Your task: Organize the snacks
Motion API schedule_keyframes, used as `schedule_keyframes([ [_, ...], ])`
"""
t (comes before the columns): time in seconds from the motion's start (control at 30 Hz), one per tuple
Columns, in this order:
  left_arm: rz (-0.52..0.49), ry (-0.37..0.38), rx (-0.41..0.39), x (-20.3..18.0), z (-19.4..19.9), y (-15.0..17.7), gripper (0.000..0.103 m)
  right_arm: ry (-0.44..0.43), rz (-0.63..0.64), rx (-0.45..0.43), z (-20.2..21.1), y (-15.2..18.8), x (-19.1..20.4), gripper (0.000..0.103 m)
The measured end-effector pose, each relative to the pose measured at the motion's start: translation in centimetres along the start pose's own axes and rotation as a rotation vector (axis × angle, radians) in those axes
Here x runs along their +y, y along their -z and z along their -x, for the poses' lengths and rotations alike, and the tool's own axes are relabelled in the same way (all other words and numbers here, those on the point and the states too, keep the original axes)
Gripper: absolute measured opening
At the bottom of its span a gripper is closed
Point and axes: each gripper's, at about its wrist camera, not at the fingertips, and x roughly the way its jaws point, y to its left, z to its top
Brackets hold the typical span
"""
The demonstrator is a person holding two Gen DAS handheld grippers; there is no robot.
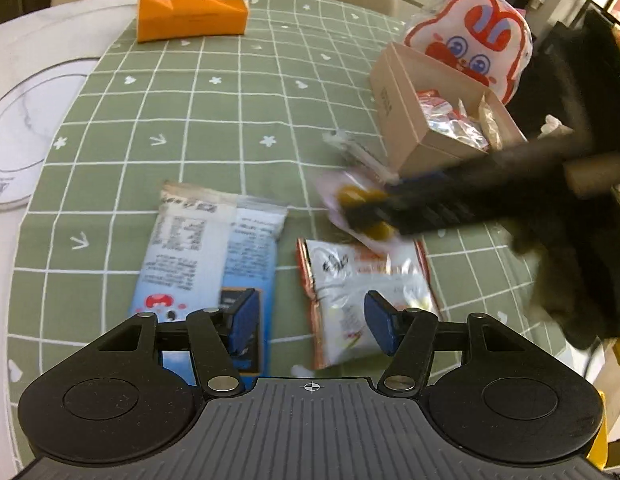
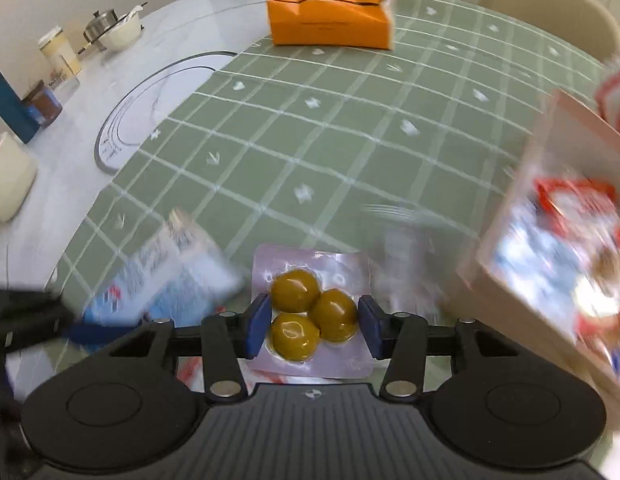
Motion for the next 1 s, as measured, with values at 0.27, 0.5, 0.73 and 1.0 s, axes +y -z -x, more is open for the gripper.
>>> schedule_keyframes([
  [0.27, -0.028, -0.046, 0.007, -3.3, -0.7, 0.3, 0.060, 0.143, 0.040, -0.028, 3.9, 7.3, -3.5, 0.048],
  [0.5, 0.094, -0.039, -0.008, -2.8, 0.6, 1.2, 0.060, 0.151, 0.026, -0.106, 5.2, 11.4, -5.7, 0.054],
  [0.73, -0.016, -0.089, -0.008, -7.4, -1.2, 1.1, 0.060, 0.150, -0.062, -0.217, 5.2, 14.1, -6.5, 0.069],
  [1.0, -0.158, -0.294, 0.012, -6.7, -1.1, 2.5, 0.059, 0.081, -0.046, -0.286, 6.8, 12.5, -6.4, 0.069],
])
